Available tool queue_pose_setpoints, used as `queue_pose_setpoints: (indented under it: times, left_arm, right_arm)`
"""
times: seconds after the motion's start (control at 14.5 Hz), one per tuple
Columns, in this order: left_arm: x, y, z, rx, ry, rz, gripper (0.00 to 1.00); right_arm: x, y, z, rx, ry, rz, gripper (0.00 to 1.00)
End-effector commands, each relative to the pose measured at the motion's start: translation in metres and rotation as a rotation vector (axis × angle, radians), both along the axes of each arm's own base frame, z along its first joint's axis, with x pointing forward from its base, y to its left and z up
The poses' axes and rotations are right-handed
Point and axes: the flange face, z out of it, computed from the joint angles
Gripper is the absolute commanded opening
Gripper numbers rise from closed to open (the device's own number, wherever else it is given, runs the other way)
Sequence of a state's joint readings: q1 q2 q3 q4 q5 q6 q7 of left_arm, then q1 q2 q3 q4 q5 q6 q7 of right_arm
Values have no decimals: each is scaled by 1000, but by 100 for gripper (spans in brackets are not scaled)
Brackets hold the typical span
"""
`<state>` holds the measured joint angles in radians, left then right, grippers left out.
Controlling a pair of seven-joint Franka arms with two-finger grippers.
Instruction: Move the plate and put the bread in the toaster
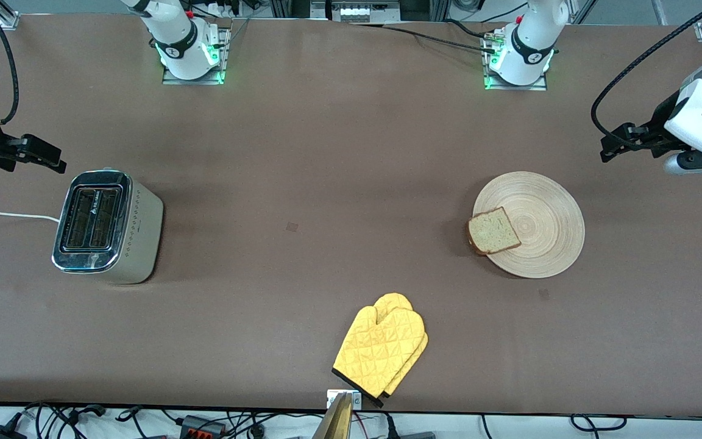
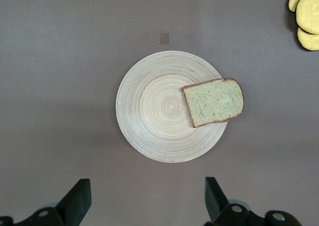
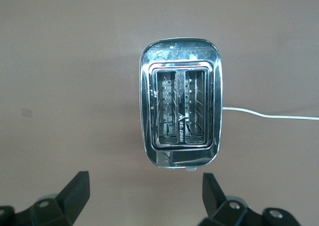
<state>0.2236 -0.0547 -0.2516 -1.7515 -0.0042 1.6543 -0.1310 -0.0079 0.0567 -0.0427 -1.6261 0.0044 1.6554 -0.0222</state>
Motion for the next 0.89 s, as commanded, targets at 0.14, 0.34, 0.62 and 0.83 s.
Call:
queue_pose_setpoints:
  times: [0.14,0.34,0.62,0.83]
  left_arm:
    - [-1,1,0,-10,5,9,100]
    - [-1,1,0,-10,5,7,100]
    - [0,1,-1,-12,5,9,100]
    - [6,18,-2,-48,5,39,100]
  right_arm:
    - [-5,2,8,0,-1,19,100]
    - [-5,1,8,0,-1,18,100]
    - [-4,1,6,0,2,18,100]
    - [-2,1,6,2,-8,8,100]
